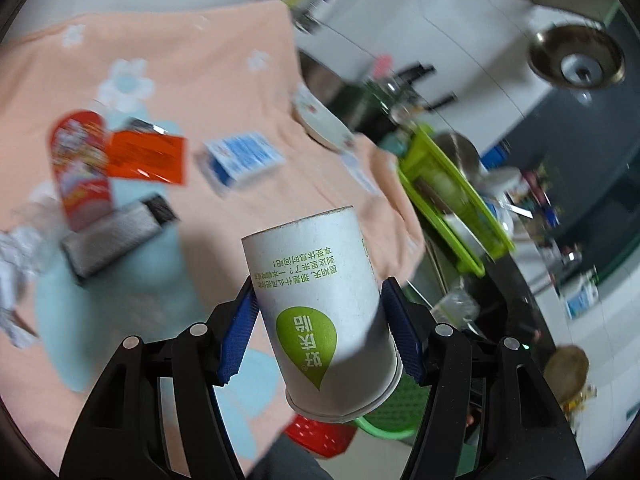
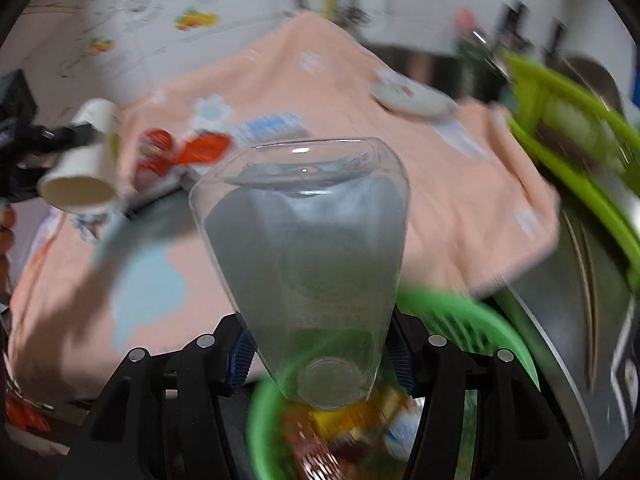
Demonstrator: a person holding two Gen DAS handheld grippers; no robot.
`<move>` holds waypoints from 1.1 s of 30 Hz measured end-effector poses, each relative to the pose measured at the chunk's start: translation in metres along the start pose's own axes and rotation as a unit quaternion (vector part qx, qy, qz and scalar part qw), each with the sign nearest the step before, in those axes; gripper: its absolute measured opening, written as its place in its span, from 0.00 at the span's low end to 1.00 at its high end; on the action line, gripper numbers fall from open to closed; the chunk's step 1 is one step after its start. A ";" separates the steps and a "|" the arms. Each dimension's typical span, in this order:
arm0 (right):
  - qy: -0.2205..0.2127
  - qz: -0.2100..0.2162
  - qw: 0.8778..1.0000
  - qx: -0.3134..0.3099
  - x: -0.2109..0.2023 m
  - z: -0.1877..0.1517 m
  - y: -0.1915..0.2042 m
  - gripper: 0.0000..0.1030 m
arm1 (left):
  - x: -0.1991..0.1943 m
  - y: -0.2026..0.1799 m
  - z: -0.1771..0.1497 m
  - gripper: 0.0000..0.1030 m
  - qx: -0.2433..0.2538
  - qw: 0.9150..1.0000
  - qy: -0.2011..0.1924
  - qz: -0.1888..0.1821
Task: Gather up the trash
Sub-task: 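Carry the clear bottle and paper cup toward the green basket, then drop the clear bottle into the basket with the right tool while the left tool drops the paper cup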
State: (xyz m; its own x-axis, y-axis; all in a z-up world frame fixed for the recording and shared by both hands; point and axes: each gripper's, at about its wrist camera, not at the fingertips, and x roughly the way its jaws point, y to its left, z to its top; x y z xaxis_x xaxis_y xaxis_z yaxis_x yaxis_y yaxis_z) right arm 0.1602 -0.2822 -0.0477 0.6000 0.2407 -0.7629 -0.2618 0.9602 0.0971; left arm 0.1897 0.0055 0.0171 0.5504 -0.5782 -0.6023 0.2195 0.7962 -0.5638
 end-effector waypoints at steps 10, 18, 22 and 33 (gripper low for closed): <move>0.100 -0.047 0.992 0.066 0.032 -0.080 -0.065 0.53 | 0.049 -0.045 -0.038 0.59 0.038 0.997 0.062 -0.028; 0.142 -0.051 0.986 0.075 0.053 -0.099 -0.075 0.53 | 0.080 -0.070 -0.065 0.59 0.072 0.992 0.103 -0.028; 0.135 -0.055 0.986 0.078 0.048 -0.104 -0.080 0.54 | 0.092 -0.078 -0.076 0.59 0.081 0.989 0.119 -0.031; 0.076 -0.066 0.991 0.094 0.003 -0.102 -0.092 0.58 | 0.131 -0.099 -0.098 0.60 0.106 0.981 0.162 -0.025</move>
State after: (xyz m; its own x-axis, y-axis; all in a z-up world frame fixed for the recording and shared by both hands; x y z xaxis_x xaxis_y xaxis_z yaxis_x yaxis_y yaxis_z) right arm 0.1088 -0.3843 -0.1239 0.4957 0.1007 -0.8627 -0.0350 0.9948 0.0960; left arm 0.1609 -0.1668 -0.0610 0.2570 -0.6162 -0.7445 0.4210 0.7648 -0.4877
